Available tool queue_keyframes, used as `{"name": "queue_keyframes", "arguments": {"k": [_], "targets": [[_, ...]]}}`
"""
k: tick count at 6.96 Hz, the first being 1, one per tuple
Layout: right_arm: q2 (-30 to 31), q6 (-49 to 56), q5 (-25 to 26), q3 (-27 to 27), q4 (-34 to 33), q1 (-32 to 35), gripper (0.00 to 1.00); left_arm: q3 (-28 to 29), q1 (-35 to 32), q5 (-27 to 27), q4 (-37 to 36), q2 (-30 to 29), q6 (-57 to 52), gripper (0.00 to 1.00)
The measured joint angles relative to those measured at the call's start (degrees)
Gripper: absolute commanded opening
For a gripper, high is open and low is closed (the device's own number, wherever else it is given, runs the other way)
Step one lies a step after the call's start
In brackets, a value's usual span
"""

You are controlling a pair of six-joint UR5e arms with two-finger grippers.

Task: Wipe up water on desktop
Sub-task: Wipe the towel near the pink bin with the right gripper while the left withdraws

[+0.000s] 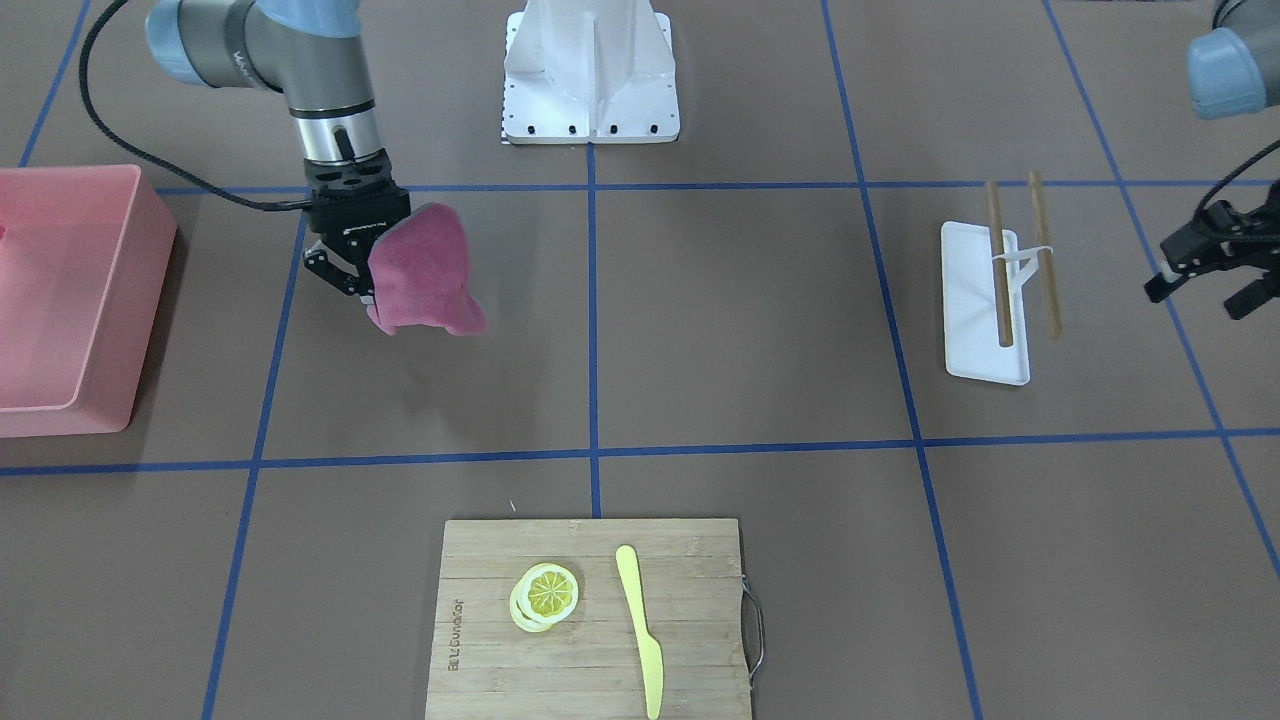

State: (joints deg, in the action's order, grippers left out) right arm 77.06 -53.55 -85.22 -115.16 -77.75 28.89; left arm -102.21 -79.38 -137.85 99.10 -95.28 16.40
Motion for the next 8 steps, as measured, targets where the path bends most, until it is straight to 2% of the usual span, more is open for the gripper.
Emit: {"name": "queue_keyframes", "arguments": {"k": [2, 3, 5, 7, 8], "targets": [[2.52, -3.67, -11.35, -3.71, -8.39, 3.46, 0.0, 4.27, -6.37, 3.22, -6.7, 1.58, -19.6, 0.98], [2.51, -4.47, -14.03, -3.85, -10.29, 4.07, 0.0, 5.43, -7.96, 3.62, -7.61, 1.79, -23.29, 0.98], [4.19, -3.75, -15.5, -0.67, -11.34, 4.71, 0.0, 6.37, -8.78, 3.72, -7.94, 1.88, -24.88, 0.98], [7.68, 1.64, -15.08, 0.9, -15.13, 6.23, 0.0, 6.63, -8.85, 3.66, -7.96, 1.86, -24.79, 0.98], [5.52, 2.72, -14.72, 1.91, -17.88, 6.58, 0.0, 6.65, -8.89, 3.65, -7.96, 1.85, -24.76, 0.98]]}}
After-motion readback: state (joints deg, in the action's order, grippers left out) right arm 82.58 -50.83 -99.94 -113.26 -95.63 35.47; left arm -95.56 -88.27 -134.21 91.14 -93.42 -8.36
